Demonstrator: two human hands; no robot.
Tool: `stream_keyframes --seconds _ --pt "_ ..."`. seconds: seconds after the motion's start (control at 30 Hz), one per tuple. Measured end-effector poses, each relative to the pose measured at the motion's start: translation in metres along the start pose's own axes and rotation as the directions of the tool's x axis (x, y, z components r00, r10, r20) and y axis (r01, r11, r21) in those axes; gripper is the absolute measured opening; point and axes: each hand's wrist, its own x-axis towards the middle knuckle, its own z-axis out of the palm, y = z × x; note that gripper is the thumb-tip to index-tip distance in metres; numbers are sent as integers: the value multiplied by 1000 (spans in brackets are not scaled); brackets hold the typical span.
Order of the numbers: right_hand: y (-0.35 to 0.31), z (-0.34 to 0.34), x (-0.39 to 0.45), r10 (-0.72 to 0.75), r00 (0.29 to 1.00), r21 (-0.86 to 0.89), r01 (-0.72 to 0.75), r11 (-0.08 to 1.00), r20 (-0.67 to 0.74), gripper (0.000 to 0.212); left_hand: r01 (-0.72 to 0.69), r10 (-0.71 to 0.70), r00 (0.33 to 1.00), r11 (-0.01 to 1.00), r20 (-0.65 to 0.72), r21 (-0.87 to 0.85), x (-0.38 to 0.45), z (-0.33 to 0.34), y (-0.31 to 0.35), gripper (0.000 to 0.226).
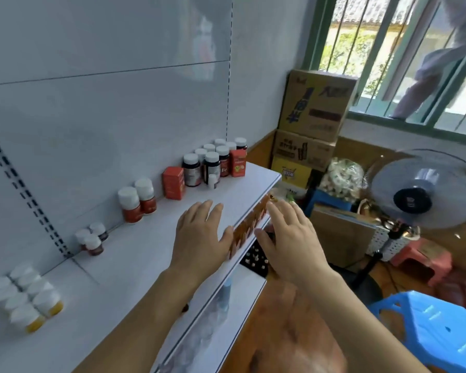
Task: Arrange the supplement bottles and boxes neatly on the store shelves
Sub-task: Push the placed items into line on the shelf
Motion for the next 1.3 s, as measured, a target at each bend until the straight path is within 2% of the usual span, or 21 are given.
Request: stream_keyframes --seconds 0.3,0.47,0.77,0.87,1.03,1.17,1.2,1.3 --pt "68 42 173 -89 990 4 89 996 113 67 77 -78 997 996 -20 -53 167 82 -5 58" --pt "105 63 266 -141 988 33 139 990 68 60 94 -96 995 994 -38 -50 246 110 0 59" --pt "152 108 413 -237 961 247 197 949 145 60 112 -100 987 989 -124 95 345 163 2 56" --pt "165 129 458 -320 926 346 238 907 200 64 148 -119 978 974 -171 171 364 182 6 57" --pt "175 164 513 -488 837 512 314 799 247 80 255 -206 960 922 -191 290 380 205 14 44" --pt "171 185 535 -541 799 682 242 690 264 91 284 -223 954 887 -200 365 381 212 18 37" --pt "170 190 540 -548 795 702 232 673 262 90 279 -220 956 885 -194 373 382 211 18 38" --pt "167 198 552 -547 802 746 208 633 240 70 279 -239 959 892 -153 355 382 213 17 47"
